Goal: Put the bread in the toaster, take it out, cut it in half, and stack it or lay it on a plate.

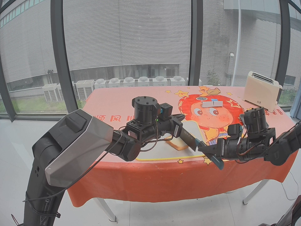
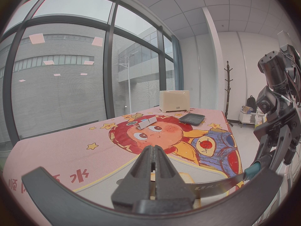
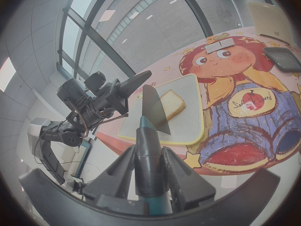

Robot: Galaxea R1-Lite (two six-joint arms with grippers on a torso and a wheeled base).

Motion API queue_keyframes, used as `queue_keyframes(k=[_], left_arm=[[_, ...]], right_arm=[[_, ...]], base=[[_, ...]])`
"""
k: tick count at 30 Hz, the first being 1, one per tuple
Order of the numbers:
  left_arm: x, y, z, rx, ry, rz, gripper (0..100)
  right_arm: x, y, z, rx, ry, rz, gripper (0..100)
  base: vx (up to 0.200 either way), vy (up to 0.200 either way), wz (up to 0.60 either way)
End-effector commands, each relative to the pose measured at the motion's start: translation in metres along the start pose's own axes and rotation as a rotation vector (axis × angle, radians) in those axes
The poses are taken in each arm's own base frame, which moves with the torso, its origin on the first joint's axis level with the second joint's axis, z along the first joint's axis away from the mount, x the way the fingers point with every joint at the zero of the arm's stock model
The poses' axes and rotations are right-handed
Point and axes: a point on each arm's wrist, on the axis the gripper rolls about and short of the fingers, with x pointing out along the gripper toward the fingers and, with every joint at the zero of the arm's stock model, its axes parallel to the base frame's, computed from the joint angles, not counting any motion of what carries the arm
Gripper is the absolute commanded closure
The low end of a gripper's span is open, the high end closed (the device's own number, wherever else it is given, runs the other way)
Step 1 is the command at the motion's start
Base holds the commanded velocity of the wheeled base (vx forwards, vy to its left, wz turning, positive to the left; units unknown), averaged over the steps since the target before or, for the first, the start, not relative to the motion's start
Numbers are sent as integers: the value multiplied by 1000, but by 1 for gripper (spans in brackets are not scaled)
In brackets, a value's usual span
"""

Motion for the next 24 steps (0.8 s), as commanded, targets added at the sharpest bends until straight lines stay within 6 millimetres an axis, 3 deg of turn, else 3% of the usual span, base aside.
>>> queue_keyframes(k=[1, 10, 24], left_arm=[[0, -1, 3, 3, -7, -3, 100], [0, -1, 2, 2, -4, -1, 100], [2, -12, -2, 4, 8, -25, 100]], right_arm=[[-1, 0, 1, 22, 8, 21, 100], [11, -1, -7, 30, 61, 28, 100], [8, -1, -3, 28, 44, 29, 100]], base=[[0, 0, 0], [0, 0, 0], [0, 0, 0]])
